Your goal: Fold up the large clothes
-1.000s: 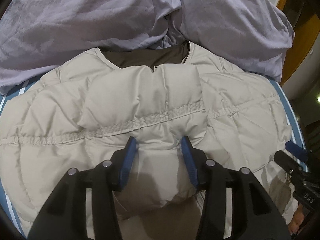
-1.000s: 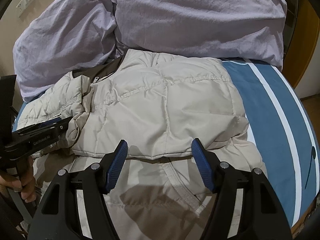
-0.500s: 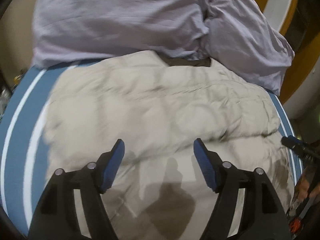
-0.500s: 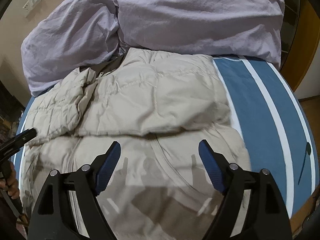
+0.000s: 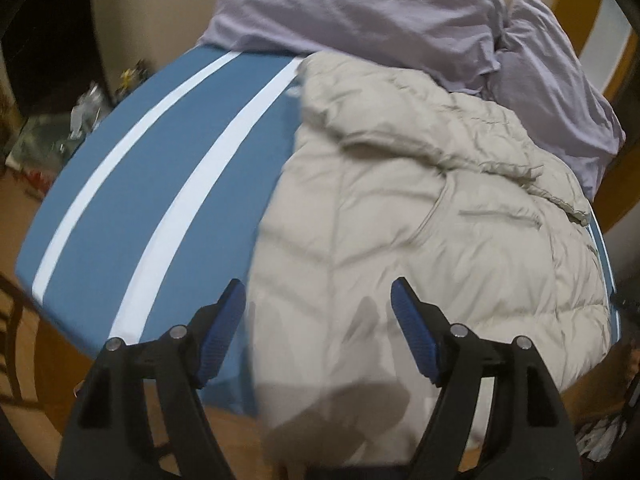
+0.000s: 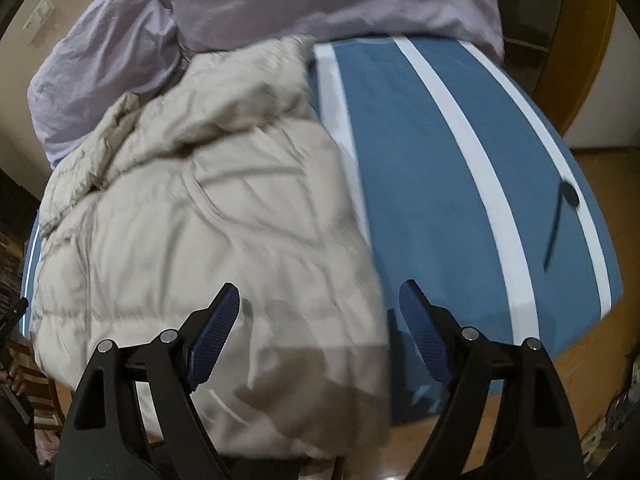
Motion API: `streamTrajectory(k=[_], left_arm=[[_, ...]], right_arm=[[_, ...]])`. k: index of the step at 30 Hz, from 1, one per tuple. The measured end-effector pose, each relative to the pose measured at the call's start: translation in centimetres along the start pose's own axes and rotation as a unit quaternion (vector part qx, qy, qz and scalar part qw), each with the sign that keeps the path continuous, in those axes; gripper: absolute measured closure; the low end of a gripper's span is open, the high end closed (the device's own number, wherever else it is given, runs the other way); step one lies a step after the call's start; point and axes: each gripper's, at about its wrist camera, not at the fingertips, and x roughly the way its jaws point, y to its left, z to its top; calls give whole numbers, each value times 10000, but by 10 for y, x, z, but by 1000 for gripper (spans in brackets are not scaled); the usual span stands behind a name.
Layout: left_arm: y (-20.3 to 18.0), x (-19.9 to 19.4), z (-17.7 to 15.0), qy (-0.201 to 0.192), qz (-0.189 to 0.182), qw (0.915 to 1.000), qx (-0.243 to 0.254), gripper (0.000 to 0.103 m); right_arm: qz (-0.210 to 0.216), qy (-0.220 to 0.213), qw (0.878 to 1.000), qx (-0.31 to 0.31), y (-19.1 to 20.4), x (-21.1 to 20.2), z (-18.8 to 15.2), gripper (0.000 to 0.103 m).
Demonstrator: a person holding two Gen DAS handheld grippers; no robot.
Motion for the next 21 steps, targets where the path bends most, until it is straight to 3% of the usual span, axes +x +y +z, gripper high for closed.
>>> streamTrajectory(k=[10, 16, 21], left_arm=[[14, 4, -36, 251, -120, 9994, -225, 29], [14, 8, -46, 325, -460, 9975, -425, 47], [13, 6, -49, 243, -601, 9963, -565, 59]], right_arm=[[429, 242, 9984, 260, -19, 5, -33, 34], [762, 274, 9961, 344, -19, 6, -42, 55], [972, 257, 9942, 378, -18, 6, -44, 79]])
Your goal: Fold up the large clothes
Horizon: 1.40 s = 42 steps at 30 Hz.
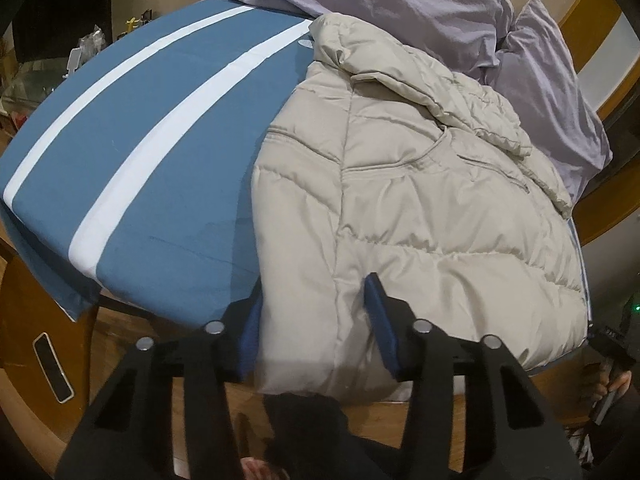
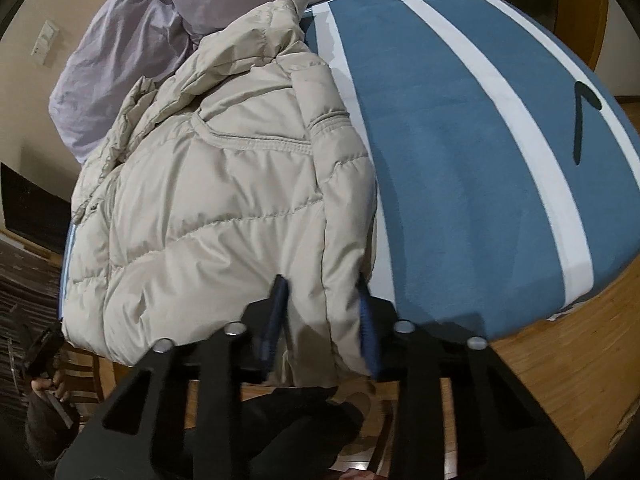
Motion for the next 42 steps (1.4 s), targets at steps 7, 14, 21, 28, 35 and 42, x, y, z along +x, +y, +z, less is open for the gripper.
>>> streamTrajectory(k=[7, 14, 21, 28, 35, 42], left_arm=[[-2, -6, -1, -136, -153, 9998, -33, 83], [-15, -33, 16, -553, -255, 9981, 93, 93], [-39, -64, 57, -1087, -333, 9934, 180, 94], [-66, -77, 114, -1476, -226, 9883, 310, 94], [-83, -71, 168, -1647, -114, 9856, 374, 95], [-96, -57, 220, -1697, -81, 9845, 430, 95]], right_arm=[[-33, -215, 9997, -114, 7, -7, 0, 93], [-62, -715, 9972, -208, 21, -31, 17, 95], [-111, -1244, 9911, -455, 52, -53, 59, 95], [-120, -1590, 9848, -685, 74, -60, 102, 95], [-143, -1791, 9809, -751, 89, -59, 146, 95], [-201, -1995, 9764, -804, 105, -50, 193, 95]])
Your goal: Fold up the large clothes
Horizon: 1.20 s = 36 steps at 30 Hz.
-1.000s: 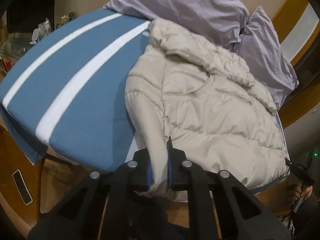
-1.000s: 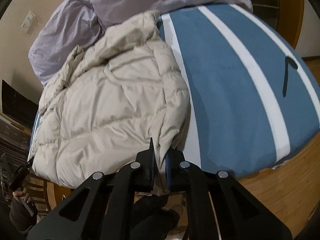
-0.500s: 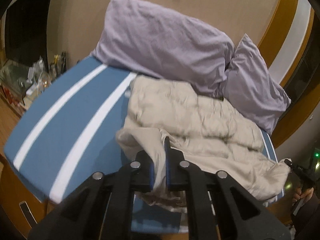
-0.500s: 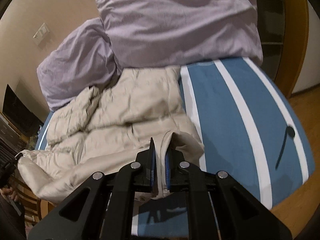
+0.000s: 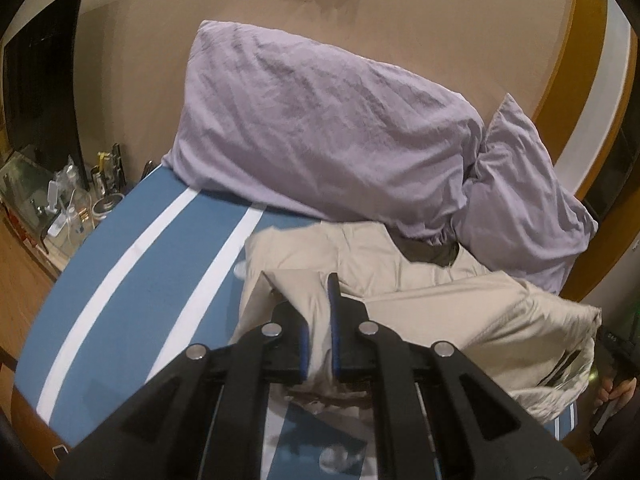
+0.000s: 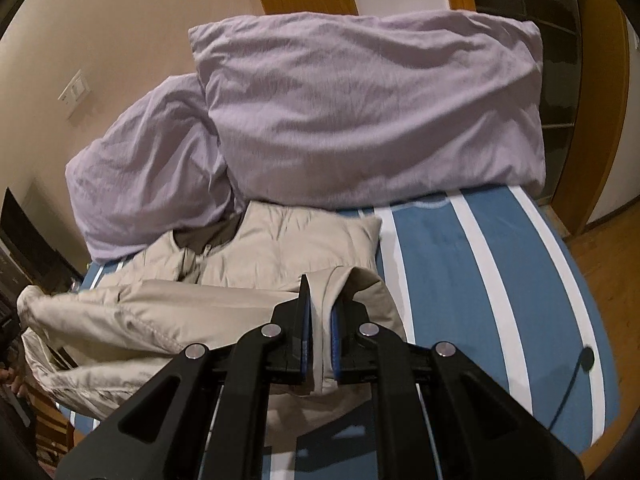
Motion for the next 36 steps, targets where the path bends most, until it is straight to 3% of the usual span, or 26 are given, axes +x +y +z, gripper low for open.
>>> streamTrajectory(k=[11, 24, 29, 34, 36], left_arm=[[-12, 64, 71, -22, -56, 10000, 5, 95], [-5, 176, 80, 643, 268, 9976, 11, 94], [1, 213, 78, 886, 393, 9953, -71, 90], [7, 243, 73, 1116, 441, 9922, -341, 87], [9, 250, 71, 1188, 400, 9912, -422, 86]], right_arm=[[-185, -171, 9996, 115, 11, 61, 59, 95], [-574, 372, 9963, 511, -4, 163, 57, 94], [-731, 853, 9886, 999, -15, 197, 55, 93], [-523, 1020, 9835, 1400, -27, 209, 53, 82], [-478, 978, 9825, 1510, -32, 205, 54, 68]])
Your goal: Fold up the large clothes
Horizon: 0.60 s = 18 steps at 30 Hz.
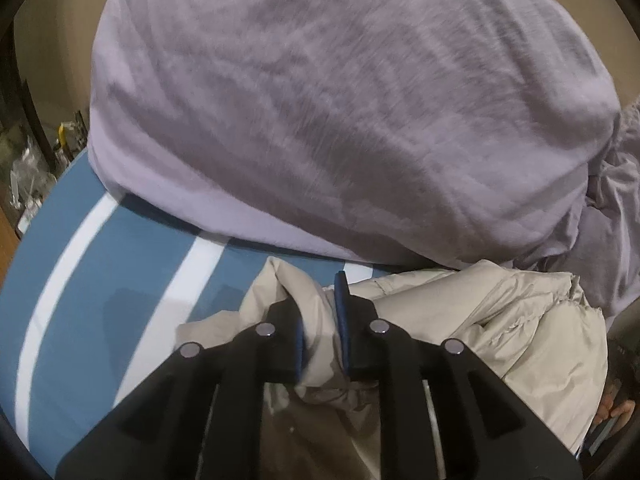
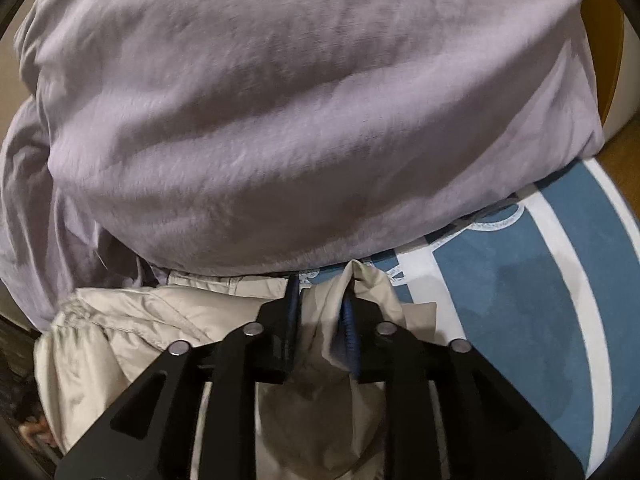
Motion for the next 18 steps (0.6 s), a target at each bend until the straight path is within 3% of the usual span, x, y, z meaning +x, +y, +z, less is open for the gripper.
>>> streamTrajectory(k=[2, 3, 5, 7, 9, 10, 14, 18], left_arm=[[0, 2, 1, 45, -36, 10000, -12, 84], [0, 2, 2, 59, -68, 10000, -15, 81], [0, 0, 4, 73, -108, 9999, 1, 76], [-2, -7, 7, -5, -136, 9999, -10, 63], [-4, -20, 9, -270, 22, 9996, 23, 37], [-6, -27, 10, -423, 95, 9990, 57, 34], [-17, -44, 7, -570, -79, 9983, 125, 33], [-44, -52, -15, -550, -322, 9970, 448, 33]], right_arm=[[-92, -164, 9998, 36, -3, -10, 3, 49], [-121, -268, 9996, 25, -4, -18, 5, 46], [-46, -306, 9995, -21, -2, -29, 8, 46], [50, -284, 9994, -164, 8, -39, 5, 46], [192, -222, 9988, -400, 27, -46, -1, 46], [256, -188, 9981, -519, 36, -48, -5, 46], [559, 126, 9911, -1200, 90, -45, -33, 46], [507, 411, 9806, -1847, 136, -25, -57, 46]])
